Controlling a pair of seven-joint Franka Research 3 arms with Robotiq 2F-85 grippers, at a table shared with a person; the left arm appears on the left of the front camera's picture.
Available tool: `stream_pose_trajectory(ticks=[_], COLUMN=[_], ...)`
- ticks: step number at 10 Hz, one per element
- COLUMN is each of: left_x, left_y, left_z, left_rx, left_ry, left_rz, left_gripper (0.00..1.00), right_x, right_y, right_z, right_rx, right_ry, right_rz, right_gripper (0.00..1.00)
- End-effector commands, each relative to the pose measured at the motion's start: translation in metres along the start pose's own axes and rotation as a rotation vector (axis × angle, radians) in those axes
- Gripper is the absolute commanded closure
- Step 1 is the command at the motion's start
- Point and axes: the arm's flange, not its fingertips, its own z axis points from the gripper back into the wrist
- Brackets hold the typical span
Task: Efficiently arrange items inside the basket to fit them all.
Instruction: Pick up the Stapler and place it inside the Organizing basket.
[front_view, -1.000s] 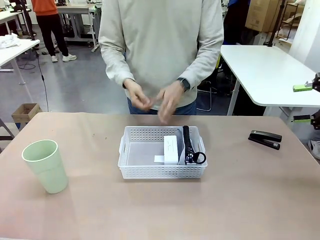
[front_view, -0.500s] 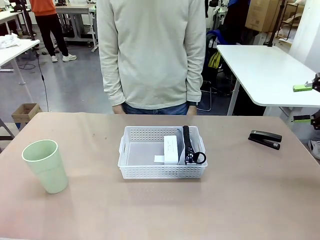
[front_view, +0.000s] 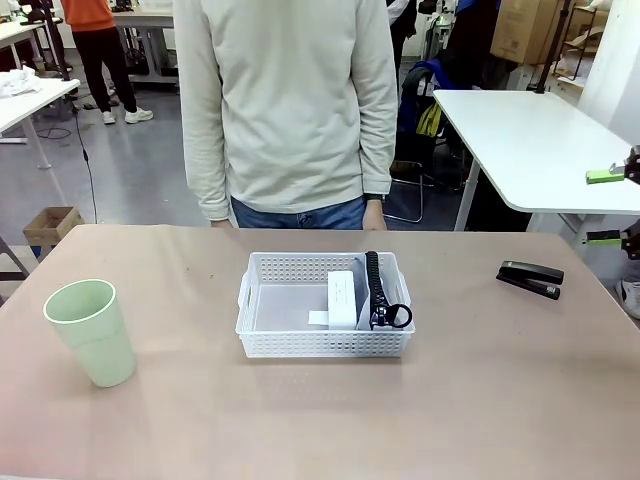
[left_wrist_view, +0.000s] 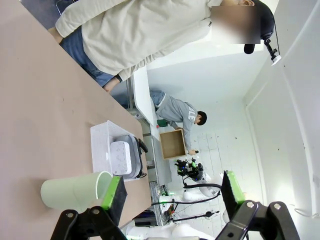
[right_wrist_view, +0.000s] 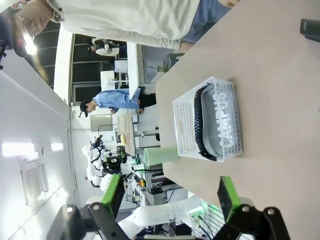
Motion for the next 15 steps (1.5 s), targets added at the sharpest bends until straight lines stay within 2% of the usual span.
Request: stream_pose_trajectory(ticks=[1, 2, 4, 7, 8, 10, 11, 12, 13, 15], left_x=[-0.001, -0.001, -0.001, -0.001, -0.001, -0.001, -0.001, -0.001, -0.001, -0.001], left_y=[-0.001, -0.001, -0.001, -0.001, -0.001, -0.001, -0.001, -0.001, -0.001, -0.001], left_z=[0.001, 0.001, 0.001, 0.001, 0.001, 0.001, 0.001, 0.001, 0.001, 0.001], left_rx=[-0.010, -0.010, -0.010, -0.010, -0.010, -0.010, -0.010, -0.010, -0.010, -0.010], left_ry=[0.007, 0.007, 0.007, 0.007, 0.007, 0.007, 0.007, 0.007, 0.007, 0.007], left_rz=[-0.017, -0.017, -0.017, -0.017, -0.017, -0.017, -0.017, -0.017, -0.017, -0.017], left_gripper=[0.00, 0.00, 0.00, 0.00, 0.00, 0.00, 0.00, 0.00, 0.00, 0.00], right_x=[0.004, 0.017, 0.062, 0.121, 0.137, 0.160, 0.169, 0.174, 0.162, 0.162], right_y=[0.011, 0.029, 0.057, 0.063, 0.058, 0.033, 0.020, 0.011, 0.023, 0.023], right_z=[-0.015, -0.036, -0.084, -0.121, -0.126, -0.132, -0.131, -0.131, -0.133, -0.133], right_rx=[-0.165, -0.304, -0.698, -1.102, -1.180, -1.238, -1.180, -1.113, -1.228, -1.228], right_ry=[0.045, 0.107, 0.226, 0.164, 0.140, 0.158, 0.225, 0.241, 0.178, 0.178], right_rz=[0.066, 0.110, 0.100, 0.072, 0.099, 0.268, 0.337, 0.349, 0.244, 0.244], right_gripper=[0.00, 0.00, 0.00, 0.00, 0.00, 0.00, 0.00, 0.00, 0.00, 0.00])
